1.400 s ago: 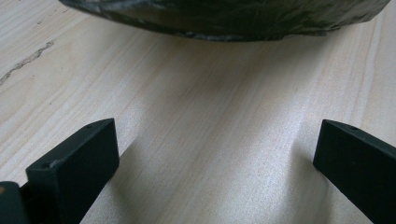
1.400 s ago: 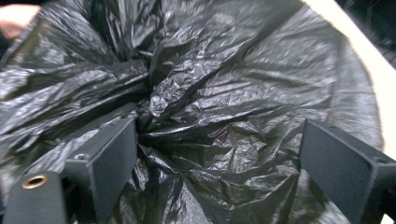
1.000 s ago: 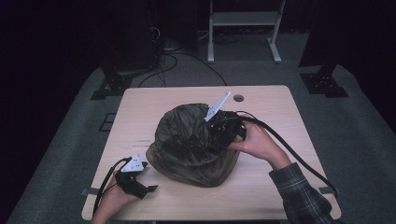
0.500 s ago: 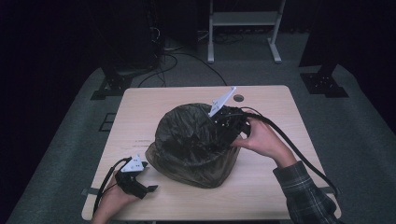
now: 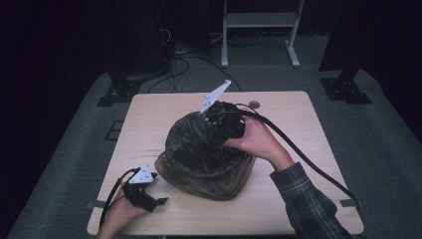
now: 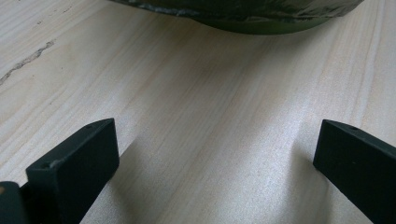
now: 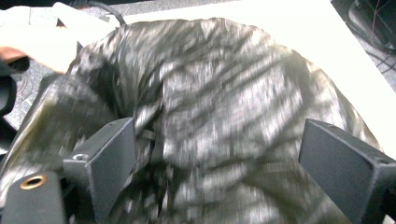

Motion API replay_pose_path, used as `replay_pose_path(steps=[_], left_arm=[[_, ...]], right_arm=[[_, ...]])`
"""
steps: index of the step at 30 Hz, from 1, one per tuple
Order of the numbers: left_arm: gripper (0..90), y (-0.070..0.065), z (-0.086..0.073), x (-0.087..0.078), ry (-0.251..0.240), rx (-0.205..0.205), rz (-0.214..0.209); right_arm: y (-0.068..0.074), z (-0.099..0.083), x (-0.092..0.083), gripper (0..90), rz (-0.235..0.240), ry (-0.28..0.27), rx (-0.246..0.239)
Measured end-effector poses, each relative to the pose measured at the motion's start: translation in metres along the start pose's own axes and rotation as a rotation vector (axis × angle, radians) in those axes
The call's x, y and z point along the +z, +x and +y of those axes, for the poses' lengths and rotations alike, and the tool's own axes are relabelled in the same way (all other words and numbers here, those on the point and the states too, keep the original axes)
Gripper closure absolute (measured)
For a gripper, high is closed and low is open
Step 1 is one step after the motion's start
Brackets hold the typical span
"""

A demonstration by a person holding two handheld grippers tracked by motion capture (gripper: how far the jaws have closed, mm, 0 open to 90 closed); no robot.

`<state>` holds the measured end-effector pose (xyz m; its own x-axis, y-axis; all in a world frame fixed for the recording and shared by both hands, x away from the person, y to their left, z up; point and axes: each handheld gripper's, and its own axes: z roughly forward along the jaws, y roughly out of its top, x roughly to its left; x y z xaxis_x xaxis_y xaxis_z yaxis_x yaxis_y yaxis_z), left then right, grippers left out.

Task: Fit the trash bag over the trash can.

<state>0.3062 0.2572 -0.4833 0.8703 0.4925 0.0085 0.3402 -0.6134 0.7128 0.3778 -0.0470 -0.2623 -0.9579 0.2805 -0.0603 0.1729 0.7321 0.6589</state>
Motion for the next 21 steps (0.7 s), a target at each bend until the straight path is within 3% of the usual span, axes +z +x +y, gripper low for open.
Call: replay_pose_path(steps=[5, 14, 21], left_arm=[[0.0, 0.0, 0.0, 0.0, 0.0, 0.0, 0.0], [0.0, 0.0, 0.0, 0.0, 0.0, 0.0, 0.001], [0.0, 0.0, 0.0, 0.0, 0.0, 0.0, 0.0]], right_arm=[[-0.002, 0.012, 0.023, 9.7, 0.025, 0.004, 0.004], [-0.003, 0.013, 0.072, 9.6, 0.019, 0.117, 0.005], [0.0, 0.011, 0.091, 9.5, 0.022, 0.175, 0.013]])
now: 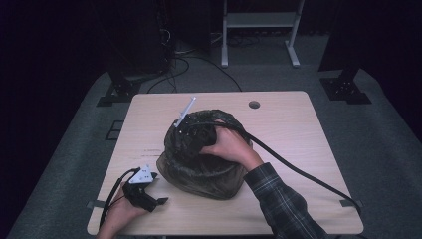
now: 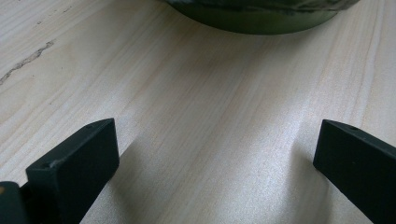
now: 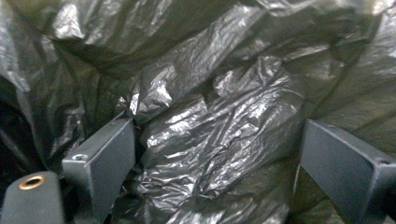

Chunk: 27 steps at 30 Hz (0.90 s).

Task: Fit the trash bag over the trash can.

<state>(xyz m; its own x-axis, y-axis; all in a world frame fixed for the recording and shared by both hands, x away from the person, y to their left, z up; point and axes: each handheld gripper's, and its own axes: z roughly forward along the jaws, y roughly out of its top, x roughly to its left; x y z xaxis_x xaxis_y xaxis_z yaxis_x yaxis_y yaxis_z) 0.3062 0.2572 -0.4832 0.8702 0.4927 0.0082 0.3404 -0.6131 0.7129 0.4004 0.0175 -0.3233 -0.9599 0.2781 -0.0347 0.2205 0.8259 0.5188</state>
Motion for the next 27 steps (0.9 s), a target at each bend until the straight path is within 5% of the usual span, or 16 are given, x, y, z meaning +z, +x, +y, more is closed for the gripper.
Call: replay_pose_path(steps=[6, 12, 22, 27], left_arm=[[0.0, 0.0, 0.0, 0.0, 0.0, 0.0, 0.0], [0.0, 0.0, 0.0, 0.0, 0.0, 0.0, 0.0], [0.0, 0.0, 0.0, 0.0, 0.0, 0.0, 0.0], [0.0, 0.0, 0.0, 0.0, 0.0, -0.001, 0.0]], right_arm=[[0.002, -0.001, 0.011, 9.5, 0.016, 0.067, -0.001], [0.001, 0.0, 0.0, 9.5, 0.003, 0.032, -0.003], [-0.012, -0.007, -0.024, 9.3, -0.124, 0.105, 0.023], [-0.022, -0.008, -0.018, 9.3, -0.124, 0.134, 0.063]])
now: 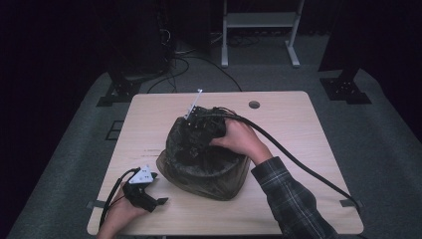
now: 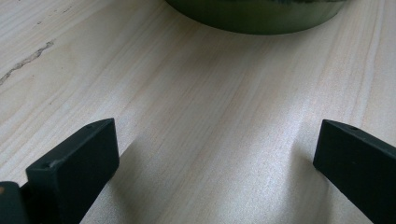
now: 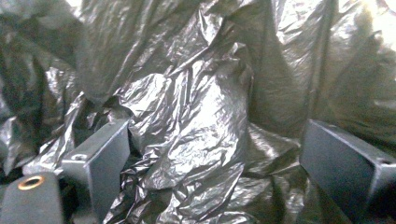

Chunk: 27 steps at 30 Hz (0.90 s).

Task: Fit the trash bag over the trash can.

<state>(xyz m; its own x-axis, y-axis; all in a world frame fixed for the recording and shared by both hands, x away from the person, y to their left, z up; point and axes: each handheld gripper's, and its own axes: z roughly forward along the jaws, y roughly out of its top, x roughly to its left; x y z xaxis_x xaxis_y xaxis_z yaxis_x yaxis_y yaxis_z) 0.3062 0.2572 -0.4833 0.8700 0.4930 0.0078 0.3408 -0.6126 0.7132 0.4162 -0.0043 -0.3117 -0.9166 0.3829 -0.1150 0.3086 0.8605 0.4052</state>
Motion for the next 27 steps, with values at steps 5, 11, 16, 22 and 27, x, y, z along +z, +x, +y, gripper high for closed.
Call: replay_pose_path(steps=[5, 11, 16, 22, 27], left_arm=[[0.0, 0.0, 0.0, 0.0, 0.0, 0.0, 0.0], [0.0, 0.0, 0.0, 0.0, 0.0, 0.0, 0.0], [0.0, 0.0, 0.0, 0.0, 0.0, 0.001, 0.0], [0.0, 0.0, 0.0, 0.0, 0.001, 0.001, 0.0], [0.0, 0.0, 0.0, 0.0, 0.0, 0.001, 0.0]], right_arm=[[0.003, 0.001, -0.002, 9.3, 0.031, -0.027, -0.005], [0.004, -0.006, -0.035, 9.2, 0.054, -0.126, -0.003], [-0.001, -0.022, -0.061, 9.2, 0.055, -0.211, 0.009], [-0.007, -0.053, -0.083, 9.2, 0.058, -0.302, 0.037], [-0.011, -0.079, -0.093, 9.2, 0.061, -0.357, 0.062]])
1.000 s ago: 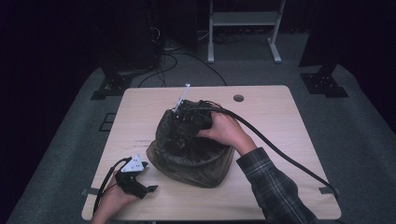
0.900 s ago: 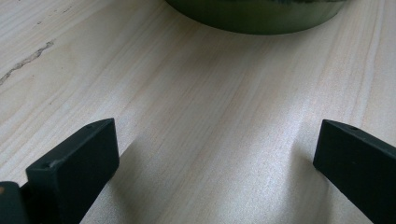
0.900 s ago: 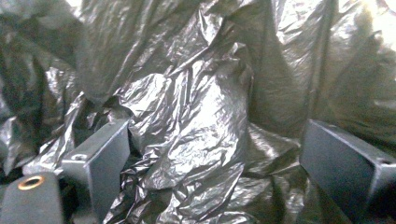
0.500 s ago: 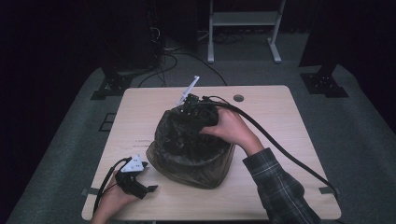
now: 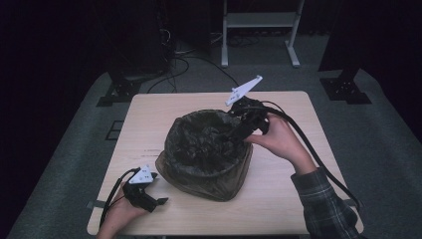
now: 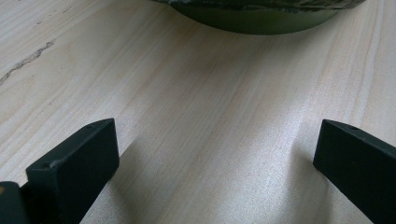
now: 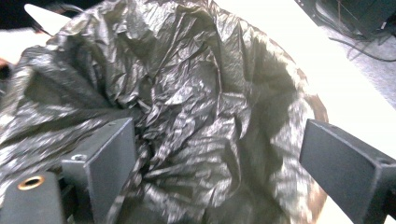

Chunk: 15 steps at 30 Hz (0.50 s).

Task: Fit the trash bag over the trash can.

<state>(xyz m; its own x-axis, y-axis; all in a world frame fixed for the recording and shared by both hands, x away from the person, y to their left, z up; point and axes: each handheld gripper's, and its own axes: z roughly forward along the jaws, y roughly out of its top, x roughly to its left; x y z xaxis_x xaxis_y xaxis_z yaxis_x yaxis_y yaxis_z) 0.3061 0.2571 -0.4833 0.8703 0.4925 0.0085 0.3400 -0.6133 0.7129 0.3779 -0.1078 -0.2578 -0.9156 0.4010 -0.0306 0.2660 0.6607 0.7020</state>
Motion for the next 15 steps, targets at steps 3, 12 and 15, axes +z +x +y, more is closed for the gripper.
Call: replay_pose_path(steps=[3, 12, 15], left_arm=[[0.0, 0.0, 0.0, 0.0, 0.0, -0.001, 0.001], [0.0, -0.001, 0.0, 0.0, 0.0, -0.005, 0.005], [0.0, -0.001, 0.0, 0.0, 0.0, -0.004, 0.005]], right_arm=[[-0.002, -0.013, -0.009, 9.2, -0.015, -0.015, 0.003], [-0.007, -0.058, -0.033, 9.2, -0.04, -0.077, 0.063], [-0.006, -0.075, -0.037, 9.2, -0.057, -0.091, 0.077]])
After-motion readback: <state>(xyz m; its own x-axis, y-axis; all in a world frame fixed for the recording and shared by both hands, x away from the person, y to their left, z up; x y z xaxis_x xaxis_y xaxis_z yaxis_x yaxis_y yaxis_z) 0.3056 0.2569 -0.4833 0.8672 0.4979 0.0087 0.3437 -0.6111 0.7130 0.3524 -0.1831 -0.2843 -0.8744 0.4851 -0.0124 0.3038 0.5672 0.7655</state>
